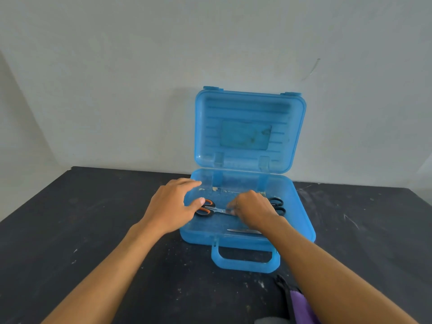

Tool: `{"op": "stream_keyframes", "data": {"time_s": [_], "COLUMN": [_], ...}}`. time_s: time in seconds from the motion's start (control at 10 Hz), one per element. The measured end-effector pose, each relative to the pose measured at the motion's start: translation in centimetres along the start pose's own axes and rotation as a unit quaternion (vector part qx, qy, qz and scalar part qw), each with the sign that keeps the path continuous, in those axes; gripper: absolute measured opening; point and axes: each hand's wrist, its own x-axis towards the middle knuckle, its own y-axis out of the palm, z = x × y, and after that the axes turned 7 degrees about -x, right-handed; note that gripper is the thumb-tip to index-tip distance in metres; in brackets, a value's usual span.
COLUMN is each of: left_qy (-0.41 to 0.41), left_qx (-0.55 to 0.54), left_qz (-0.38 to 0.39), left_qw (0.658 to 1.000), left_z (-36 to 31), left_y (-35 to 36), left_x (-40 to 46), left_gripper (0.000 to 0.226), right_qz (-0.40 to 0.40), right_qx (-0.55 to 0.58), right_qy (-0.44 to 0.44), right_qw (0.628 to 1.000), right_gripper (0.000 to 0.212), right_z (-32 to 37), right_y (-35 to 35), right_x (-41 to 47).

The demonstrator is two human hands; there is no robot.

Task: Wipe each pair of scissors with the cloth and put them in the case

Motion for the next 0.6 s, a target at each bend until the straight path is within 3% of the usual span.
{"op": "stream_keyframes", "data": {"time_s": [0.2, 0.6], "left_qy": [0.013, 0.074], "left_qx": [0.013, -0.002], "left_qz": [-0.005, -0.034], "left_qw": [1.0, 0.997], "left_z": [-1.9, -9.0], "left_y": [-1.8, -2.8], "left_x": [-2.5, -11.4], "left_gripper": [0.052, 0.053], "right_qz": [-0.076, -0.176], "right_qx": [0.053, 0.109], "right_qy": [0.046, 0.043], "right_qw": [0.995, 0.977], "right_gripper": [0.032, 0.037], "right_z": [-0.5, -1.6], "right_y": [-1.9, -5.1], "right_x": [-4.2, -18.3]}}
